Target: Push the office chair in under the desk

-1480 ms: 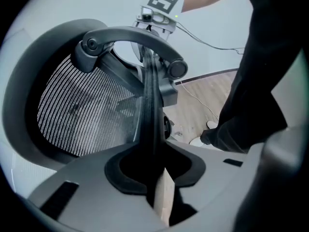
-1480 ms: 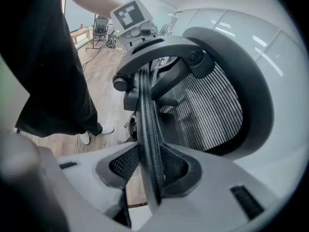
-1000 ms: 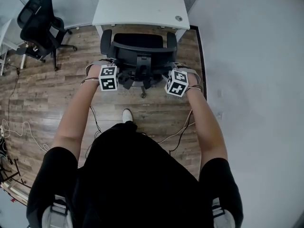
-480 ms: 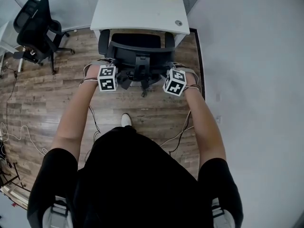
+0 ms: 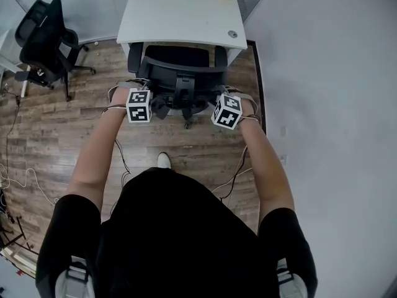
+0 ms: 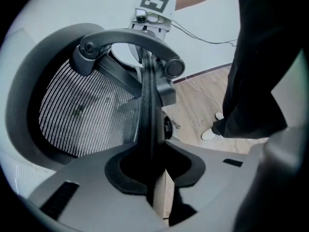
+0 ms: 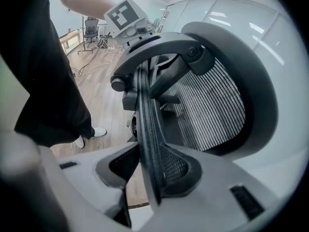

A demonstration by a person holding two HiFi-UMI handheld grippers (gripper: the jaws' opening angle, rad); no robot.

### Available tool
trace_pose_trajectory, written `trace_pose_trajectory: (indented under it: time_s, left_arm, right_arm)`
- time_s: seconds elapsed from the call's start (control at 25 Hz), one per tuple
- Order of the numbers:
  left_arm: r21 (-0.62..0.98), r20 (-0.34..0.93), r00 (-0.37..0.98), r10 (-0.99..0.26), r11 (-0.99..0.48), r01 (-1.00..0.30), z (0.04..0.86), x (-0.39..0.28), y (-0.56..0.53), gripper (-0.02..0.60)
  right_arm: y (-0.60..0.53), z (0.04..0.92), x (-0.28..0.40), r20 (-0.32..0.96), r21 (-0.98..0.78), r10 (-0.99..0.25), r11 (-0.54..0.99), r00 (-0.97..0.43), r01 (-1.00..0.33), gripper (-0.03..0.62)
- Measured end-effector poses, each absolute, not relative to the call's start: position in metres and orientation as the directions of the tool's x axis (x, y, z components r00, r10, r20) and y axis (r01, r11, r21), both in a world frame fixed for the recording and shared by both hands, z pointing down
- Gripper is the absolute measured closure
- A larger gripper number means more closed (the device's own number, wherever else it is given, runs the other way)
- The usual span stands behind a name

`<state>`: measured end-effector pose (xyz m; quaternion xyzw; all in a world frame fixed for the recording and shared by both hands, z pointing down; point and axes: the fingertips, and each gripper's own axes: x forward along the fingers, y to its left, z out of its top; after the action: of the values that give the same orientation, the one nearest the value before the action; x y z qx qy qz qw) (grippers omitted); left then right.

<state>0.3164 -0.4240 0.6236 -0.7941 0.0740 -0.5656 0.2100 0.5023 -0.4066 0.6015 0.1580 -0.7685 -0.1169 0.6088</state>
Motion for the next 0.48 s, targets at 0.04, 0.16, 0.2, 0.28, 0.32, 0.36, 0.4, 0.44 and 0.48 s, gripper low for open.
trace_pose_trajectory:
  time_s: [0.04,0.16,0.2,0.28,0.32,0.36,0.4,0.44,0.48]
  left_arm:
    - [-0.426,0.864,0.351,-0.362,-0.896,0.123,0.623,0.316,-0.424,0.499]
    - [-0.457,0.851,0.353,-0.389,-0.879,0.134,0.624,0.316,-0.424,0.499]
    - [-0.456,0.853,0.351,-0.387,-0.879,0.138,0.625,0.315,-0.422,0.497]
    - [-0.430,0.866,0.346,-0.361,-0.891,0.147,0.625,0.314,-0.419,0.463]
    - [-0.412,0.875,0.343,-0.343,-0.898,0.151,0.626,0.313,-0.417,0.445]
    - [-0.393,0.883,0.338,-0.324,-0.906,0.156,0.626,0.313,-0.416,0.429]
    - [-0.373,0.892,0.334,-0.305,-0.914,0.160,0.627,0.312,-0.415,0.415]
    - [-0.353,0.900,0.329,-0.286,-0.921,0.165,0.628,0.312,-0.414,0.400]
    - [-0.335,0.907,0.324,-0.269,-0.927,0.169,0.629,0.312,-0.412,0.385]
  right_arm:
    - [-0.406,0.602,0.502,0.898,0.373,-0.386,0.922,-0.211,-0.104,0.457]
    - [-0.405,0.602,0.502,0.892,0.381,-0.397,0.918,-0.216,-0.113,0.457]
    - [-0.404,0.602,0.502,0.891,0.383,-0.399,0.917,-0.216,-0.116,0.456]
    - [-0.402,0.598,0.501,0.891,0.379,-0.397,0.917,-0.218,-0.123,0.453]
    - [-0.401,0.595,0.502,0.891,0.375,-0.396,0.918,-0.222,-0.131,0.448]
    - [-0.402,0.591,0.502,0.889,0.374,-0.397,0.917,-0.228,-0.138,0.444]
    - [-0.402,0.588,0.503,0.886,0.376,-0.401,0.915,-0.232,-0.144,0.441]
    - [-0.402,0.585,0.505,0.885,0.379,-0.404,0.914,-0.232,-0.145,0.441]
    - [-0.401,0.583,0.507,0.884,0.383,-0.407,0.913,-0.231,-0.143,0.439]
